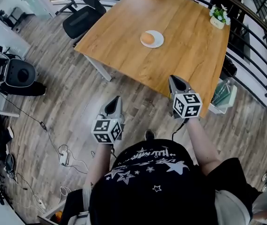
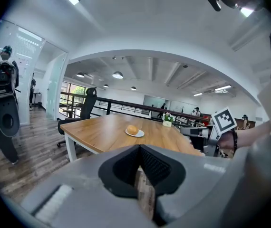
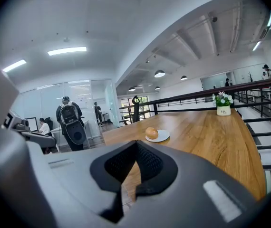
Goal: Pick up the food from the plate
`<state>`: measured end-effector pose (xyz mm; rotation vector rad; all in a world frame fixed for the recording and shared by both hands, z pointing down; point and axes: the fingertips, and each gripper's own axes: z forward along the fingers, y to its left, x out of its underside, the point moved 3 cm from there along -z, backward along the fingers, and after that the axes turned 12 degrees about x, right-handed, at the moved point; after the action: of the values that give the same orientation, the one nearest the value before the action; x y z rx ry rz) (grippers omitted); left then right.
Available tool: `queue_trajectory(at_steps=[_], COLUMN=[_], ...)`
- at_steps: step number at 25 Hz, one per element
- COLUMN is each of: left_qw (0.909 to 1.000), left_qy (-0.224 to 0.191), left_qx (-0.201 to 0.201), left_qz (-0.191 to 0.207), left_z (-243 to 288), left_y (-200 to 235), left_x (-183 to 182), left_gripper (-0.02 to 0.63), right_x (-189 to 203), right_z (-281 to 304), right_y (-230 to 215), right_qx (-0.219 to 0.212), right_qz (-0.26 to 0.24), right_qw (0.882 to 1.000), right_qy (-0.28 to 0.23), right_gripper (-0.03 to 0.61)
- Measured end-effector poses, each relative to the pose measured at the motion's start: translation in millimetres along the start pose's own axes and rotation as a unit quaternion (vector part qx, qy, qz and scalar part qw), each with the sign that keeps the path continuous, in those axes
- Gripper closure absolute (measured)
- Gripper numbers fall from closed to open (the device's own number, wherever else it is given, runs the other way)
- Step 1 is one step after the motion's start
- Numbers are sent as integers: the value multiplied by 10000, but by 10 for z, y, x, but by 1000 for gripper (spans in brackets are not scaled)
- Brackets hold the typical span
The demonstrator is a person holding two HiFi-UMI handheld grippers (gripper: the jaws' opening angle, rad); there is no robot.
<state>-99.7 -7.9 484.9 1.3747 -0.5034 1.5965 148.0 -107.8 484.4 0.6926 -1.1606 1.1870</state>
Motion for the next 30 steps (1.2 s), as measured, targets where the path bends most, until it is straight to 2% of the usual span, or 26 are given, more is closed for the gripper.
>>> queue_trajectory(at_steps=[7,11,15,20,25,30], left_qw=[10000,9997,9996,9997,9993,9993], left_qy=[12,61,153,139,162,123], left_qx=[3,82,16,-53,34,197], left_qz=[-46,-220,-222,-211,-322,-283], left_z=[332,487,519,573,728,971], left_y=[37,4,48,172,363,557], left_x=[-94,-85,-111,-151,-138,-281], left_gripper=[612,612,612,612,612,612], right_x=[-85,-42,-42,9,-38,-111], right_z=[207,311,374,482,649,861], right_y=[-198,-319,-321,-337,-339,-370], right_qx=[-58,-36,-114,-128,-94,-8], right_qz=[45,139,145,112,67,-3], right_qw=[10000,9998,9996,9994,9995,9995], right_qy=[-13,122,215,306,300,322], right_gripper=[578,578,579,578,578,578])
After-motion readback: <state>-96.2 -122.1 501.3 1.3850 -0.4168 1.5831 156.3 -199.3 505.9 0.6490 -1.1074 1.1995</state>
